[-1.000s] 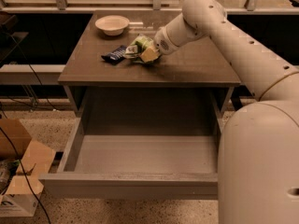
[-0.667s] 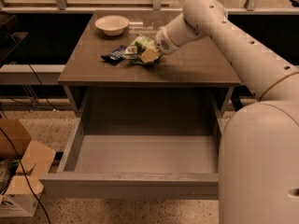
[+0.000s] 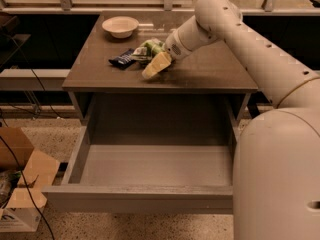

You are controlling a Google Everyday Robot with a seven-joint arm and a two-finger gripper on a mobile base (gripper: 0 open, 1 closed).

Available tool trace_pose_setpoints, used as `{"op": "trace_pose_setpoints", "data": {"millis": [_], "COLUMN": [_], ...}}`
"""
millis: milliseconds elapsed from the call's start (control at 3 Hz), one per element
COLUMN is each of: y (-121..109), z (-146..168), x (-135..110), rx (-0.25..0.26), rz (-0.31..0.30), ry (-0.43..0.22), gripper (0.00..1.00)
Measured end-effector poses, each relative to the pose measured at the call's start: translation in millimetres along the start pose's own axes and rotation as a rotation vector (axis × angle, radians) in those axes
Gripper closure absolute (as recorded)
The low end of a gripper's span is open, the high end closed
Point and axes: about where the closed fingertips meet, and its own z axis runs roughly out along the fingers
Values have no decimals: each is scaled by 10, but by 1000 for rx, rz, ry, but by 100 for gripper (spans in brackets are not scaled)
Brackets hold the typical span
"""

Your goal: Place green jalapeno chip bag into top drawer

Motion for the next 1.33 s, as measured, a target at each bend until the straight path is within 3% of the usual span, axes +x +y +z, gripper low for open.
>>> {"op": "trace_pose_setpoints", "data": {"millis": [667, 1000, 1333], "y": [227, 265, 240], "z": [-159, -180, -153], "x": [-166, -195, -122], "rx": [30, 36, 40], "rz": [-93, -111, -98], "ry": [52, 63, 83], "gripper": [0, 0, 18]}}
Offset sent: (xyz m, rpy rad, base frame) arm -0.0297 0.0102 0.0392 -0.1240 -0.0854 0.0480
